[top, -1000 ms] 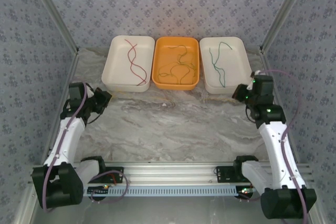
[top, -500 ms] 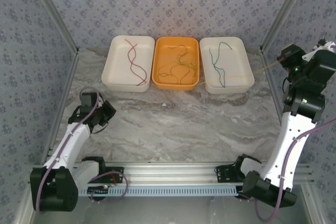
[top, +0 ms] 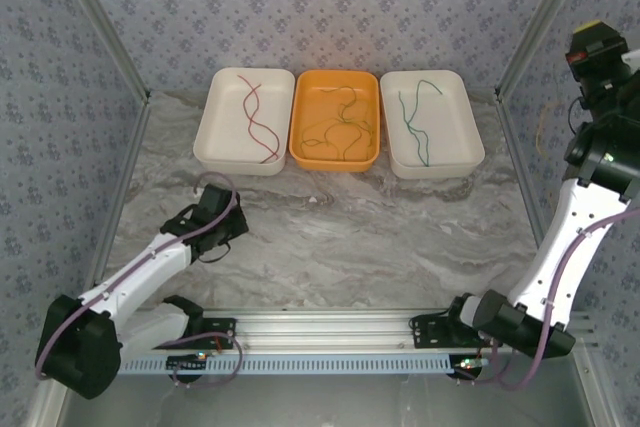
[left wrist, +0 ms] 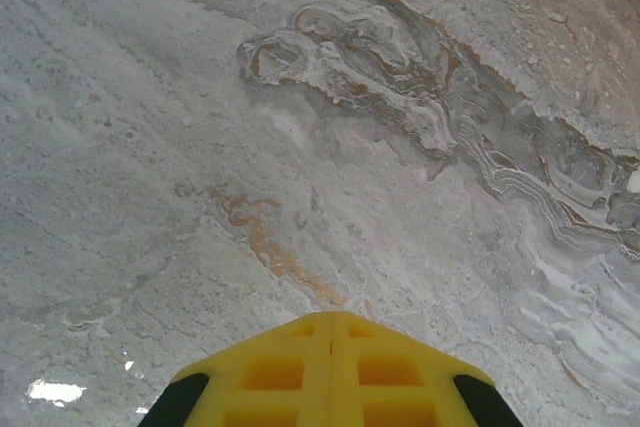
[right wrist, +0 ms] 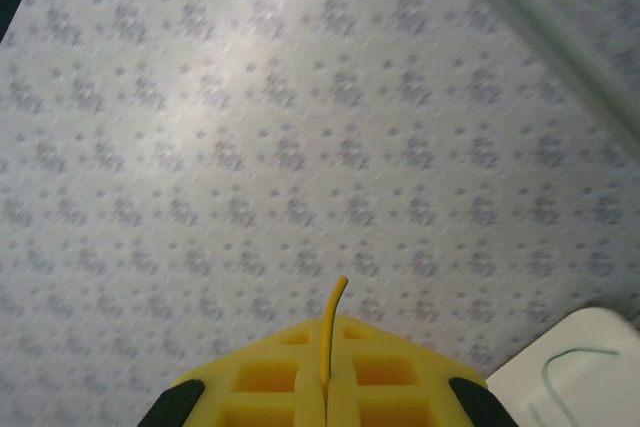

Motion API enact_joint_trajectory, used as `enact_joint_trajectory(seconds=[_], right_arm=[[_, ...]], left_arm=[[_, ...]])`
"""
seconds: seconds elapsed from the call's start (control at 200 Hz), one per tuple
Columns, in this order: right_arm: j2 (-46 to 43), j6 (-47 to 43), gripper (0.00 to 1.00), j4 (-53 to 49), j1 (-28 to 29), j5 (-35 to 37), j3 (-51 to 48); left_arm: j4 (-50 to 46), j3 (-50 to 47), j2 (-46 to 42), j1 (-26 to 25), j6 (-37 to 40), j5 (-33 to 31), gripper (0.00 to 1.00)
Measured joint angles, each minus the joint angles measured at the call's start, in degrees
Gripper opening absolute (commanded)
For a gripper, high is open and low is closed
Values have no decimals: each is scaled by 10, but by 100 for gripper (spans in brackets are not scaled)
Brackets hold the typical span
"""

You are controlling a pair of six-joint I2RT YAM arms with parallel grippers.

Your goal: Untangle the cables

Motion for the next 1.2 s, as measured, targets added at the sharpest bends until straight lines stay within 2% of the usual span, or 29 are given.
enact_joint_trajectory(seconds=[0.23, 0.28, 0.455, 0.52, 0.59, 0.695, 0.779, 1.004, 1.199], right_arm=[[31, -51, 0, -47, 132, -21, 110], [32, -57, 0, -49, 154, -21, 138], [39, -89, 0, -49, 275, -12, 204], [42, -101, 0, -49, 316, -9, 204], [43, -114, 0, -46, 355, -1, 184], [47, -135, 0, -43, 405, 15, 129], [59, -147, 0, -40, 431, 25, 74], [104, -167, 0, -39, 460, 40, -12], [106, -178, 0, -31, 464, 39, -35]], left_arm=[[17, 12, -11, -39, -16, -12, 1], [26, 17, -14, -46, -18, -12, 8], [56, 19, -84, -61, -21, -17, 46], [66, 18, -128, -61, -23, -20, 57], [74, 17, -178, -61, -21, -24, 64], [84, 8, -240, -61, -10, -24, 65], [87, 5, -253, -61, 1, -13, 64], [106, -25, -193, -66, 26, 44, 65], [111, -52, -143, -69, 26, 57, 68]])
